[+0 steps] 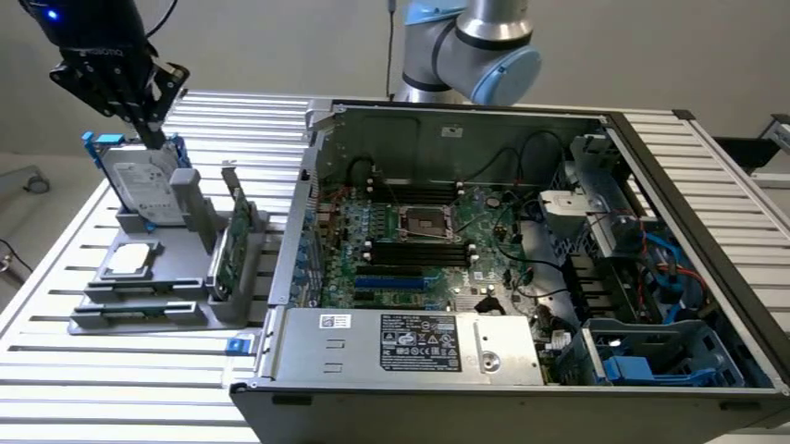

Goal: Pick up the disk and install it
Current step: 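Reach for the disk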

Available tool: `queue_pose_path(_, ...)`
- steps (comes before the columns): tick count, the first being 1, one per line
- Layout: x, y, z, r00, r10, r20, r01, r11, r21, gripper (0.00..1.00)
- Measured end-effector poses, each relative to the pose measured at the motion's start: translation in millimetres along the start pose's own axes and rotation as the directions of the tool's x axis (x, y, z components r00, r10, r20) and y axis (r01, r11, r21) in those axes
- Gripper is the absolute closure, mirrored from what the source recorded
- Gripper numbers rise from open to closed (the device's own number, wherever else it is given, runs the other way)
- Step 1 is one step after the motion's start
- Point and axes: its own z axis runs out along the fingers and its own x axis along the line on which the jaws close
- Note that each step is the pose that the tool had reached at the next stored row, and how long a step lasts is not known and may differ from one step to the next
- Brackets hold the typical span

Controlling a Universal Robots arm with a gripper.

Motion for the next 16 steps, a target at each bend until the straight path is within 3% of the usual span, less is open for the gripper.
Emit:
queue_pose_path(10, 37.3, -0.3, 7.0, 1.0, -0.009, -0.0007, 0.009, 0.9999, 0.0063, 0.89)
queue_pose_path(16, 61.4, 11.6, 7.5, 1.0, -0.01, -0.0006, 0.01, 0.9999, 0.0114, 0.89)
